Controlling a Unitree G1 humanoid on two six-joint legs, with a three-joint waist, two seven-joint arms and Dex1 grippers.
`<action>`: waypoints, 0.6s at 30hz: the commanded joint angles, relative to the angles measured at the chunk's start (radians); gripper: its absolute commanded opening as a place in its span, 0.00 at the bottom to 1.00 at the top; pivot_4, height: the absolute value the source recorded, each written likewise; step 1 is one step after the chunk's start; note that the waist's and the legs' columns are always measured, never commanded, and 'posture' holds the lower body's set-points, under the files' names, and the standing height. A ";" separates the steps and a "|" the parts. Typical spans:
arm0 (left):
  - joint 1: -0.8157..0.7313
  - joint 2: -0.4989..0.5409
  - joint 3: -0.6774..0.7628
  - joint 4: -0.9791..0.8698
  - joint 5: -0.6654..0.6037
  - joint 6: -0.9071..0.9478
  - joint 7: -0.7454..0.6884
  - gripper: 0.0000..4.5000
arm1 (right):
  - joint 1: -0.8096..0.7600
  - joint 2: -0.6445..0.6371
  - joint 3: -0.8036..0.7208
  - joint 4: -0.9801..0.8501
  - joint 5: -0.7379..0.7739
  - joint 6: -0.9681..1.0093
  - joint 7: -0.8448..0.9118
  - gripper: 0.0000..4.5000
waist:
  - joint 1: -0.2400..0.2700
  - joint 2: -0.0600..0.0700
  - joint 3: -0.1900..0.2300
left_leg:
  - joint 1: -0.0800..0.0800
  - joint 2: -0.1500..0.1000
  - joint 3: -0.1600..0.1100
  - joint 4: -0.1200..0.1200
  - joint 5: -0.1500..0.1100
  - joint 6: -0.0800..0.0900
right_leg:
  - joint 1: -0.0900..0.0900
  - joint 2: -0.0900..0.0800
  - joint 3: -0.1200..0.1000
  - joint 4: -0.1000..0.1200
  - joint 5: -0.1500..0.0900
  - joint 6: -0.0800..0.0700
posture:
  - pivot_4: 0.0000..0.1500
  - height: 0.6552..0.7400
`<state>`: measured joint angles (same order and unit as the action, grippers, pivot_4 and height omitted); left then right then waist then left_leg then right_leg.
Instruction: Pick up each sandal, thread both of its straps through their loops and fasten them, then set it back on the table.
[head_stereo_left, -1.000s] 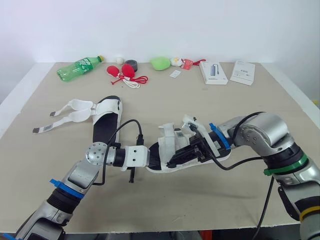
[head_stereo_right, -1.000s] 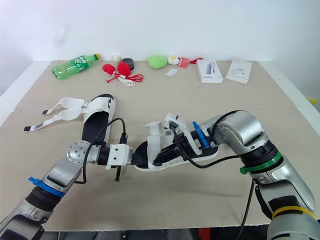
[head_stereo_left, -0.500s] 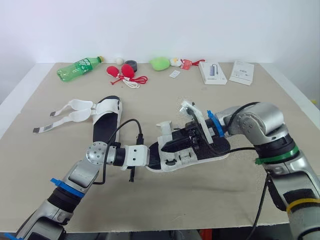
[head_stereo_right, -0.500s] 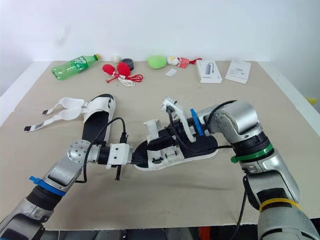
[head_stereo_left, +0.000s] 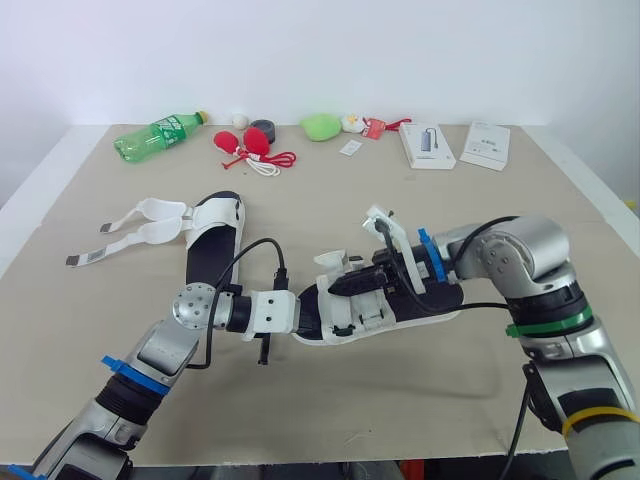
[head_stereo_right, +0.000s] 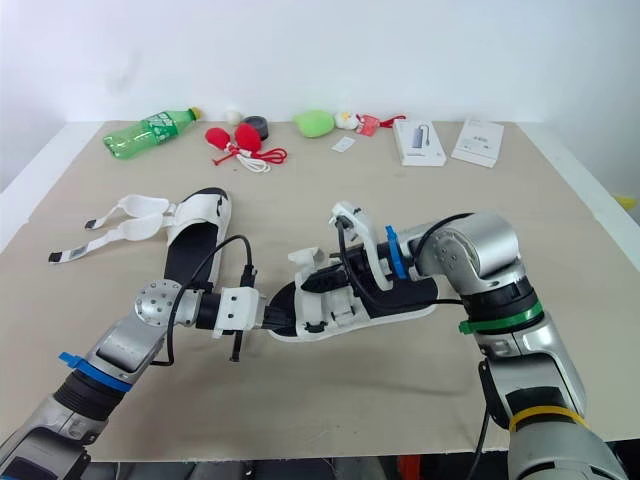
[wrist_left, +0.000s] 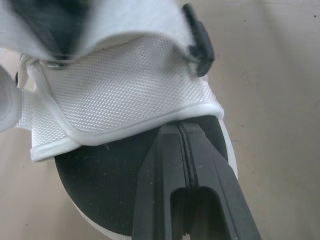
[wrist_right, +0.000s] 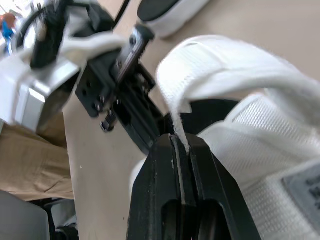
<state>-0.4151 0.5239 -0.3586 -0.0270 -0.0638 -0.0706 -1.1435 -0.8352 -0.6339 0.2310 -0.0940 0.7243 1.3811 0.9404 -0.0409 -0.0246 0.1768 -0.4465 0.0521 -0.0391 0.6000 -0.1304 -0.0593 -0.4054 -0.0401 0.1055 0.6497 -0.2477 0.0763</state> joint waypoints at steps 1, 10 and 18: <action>0.012 0.000 -0.046 0.041 0.039 0.010 -0.007 0.00 | 0.034 -0.016 -0.005 -0.083 0.026 0.006 0.003 0.01 | 0.000 0.000 0.000 | 0.000 0.000 0.000 0.000 0.000 0.000 | 0.000 0.000 0.000 0.000 0.000 0.000 | 1.00 1.00; 0.009 0.003 -0.049 0.045 0.039 0.007 -0.012 0.00 | 0.039 0.008 -0.021 -0.062 -0.009 -0.091 -0.010 0.01 | 0.000 0.000 0.000 | 0.000 0.000 0.000 0.000 0.000 0.000 | 0.000 0.000 0.000 0.000 0.000 0.000 | 1.00 1.00; 0.006 0.000 -0.050 0.048 0.041 0.006 -0.009 0.00 | 0.027 0.025 -0.031 -0.048 -0.007 -0.095 -0.012 0.01 | 0.000 0.000 0.000 | 0.000 0.000 0.000 0.000 0.000 0.000 | 0.000 0.000 0.000 0.000 0.000 0.000 | 1.00 1.00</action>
<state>-0.4225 0.5223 -0.3634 -0.0149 -0.0638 -0.0814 -1.1452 -0.7929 -0.6129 0.2276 -0.1323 0.7024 1.2843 0.9272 -0.0411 -0.0246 0.1768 -0.4465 0.0520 -0.0391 0.6000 -0.1304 -0.0593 -0.4052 -0.0401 0.1056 0.6492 -0.2478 0.0764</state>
